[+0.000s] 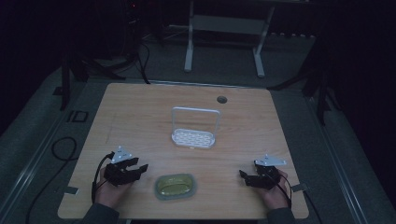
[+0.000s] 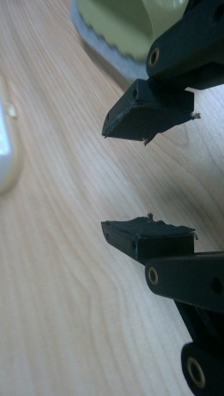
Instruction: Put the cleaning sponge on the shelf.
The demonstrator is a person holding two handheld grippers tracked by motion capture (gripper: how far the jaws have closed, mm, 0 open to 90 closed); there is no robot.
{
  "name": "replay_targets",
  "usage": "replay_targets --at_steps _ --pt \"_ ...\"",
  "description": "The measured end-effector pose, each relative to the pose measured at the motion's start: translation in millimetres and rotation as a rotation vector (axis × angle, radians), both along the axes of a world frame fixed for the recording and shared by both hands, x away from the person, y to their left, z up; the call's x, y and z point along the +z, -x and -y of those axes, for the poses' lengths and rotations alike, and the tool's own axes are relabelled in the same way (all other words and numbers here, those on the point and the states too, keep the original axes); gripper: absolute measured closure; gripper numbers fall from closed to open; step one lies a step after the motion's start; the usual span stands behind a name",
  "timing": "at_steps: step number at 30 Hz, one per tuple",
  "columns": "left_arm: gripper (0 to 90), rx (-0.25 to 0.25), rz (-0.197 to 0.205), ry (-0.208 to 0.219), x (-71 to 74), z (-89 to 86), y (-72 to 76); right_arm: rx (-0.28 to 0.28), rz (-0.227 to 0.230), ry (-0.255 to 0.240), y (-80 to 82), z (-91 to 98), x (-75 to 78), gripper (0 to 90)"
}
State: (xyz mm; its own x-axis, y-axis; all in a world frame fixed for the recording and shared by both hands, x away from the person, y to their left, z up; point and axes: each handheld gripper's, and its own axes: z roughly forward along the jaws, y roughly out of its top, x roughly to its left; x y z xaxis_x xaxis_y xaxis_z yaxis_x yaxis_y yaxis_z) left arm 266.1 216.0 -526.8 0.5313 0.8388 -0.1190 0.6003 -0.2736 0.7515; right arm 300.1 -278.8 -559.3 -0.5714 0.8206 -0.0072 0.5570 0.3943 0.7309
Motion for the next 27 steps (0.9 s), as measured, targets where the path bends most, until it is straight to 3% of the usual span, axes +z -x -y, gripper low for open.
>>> replay_targets --at_steps 9,10,14,16,17,21,27 --pt "53.4 -0.061 0.012 -0.002 11.3 4.7 2.6 -0.001 0.000 0.000 0.1 -0.1 0.0 21.3" --pt "56.2 -0.093 0.022 -0.022 15.0 10.0 4.4 -0.001 0.000 0.000 0.1 -0.1 0.0 21.3" --pt "65.9 -0.126 0.030 -0.028 19.2 15.6 6.1 -0.001 0.000 0.000 0.1 -0.1 0.0 21.3" --pt "72.0 -0.145 0.015 -0.026 21.6 20.5 6.3 -0.001 0.000 0.000 0.1 -0.1 0.0 21.3" --pt "76.0 -0.158 -0.012 -0.018 23.3 25.8 5.5 -0.001 0.000 0.000 0.1 -0.1 0.0 21.3" --pt "89.1 -0.189 -0.013 -0.012 27.9 36.8 4.9 -0.001 0.000 0.000 0.1 -0.1 0.0 21.3" --pt "90.0 -0.245 0.006 -0.029 35.3 58.2 6.9 -0.001 -0.001 0.000 0.1 -0.1 0.0 21.3"
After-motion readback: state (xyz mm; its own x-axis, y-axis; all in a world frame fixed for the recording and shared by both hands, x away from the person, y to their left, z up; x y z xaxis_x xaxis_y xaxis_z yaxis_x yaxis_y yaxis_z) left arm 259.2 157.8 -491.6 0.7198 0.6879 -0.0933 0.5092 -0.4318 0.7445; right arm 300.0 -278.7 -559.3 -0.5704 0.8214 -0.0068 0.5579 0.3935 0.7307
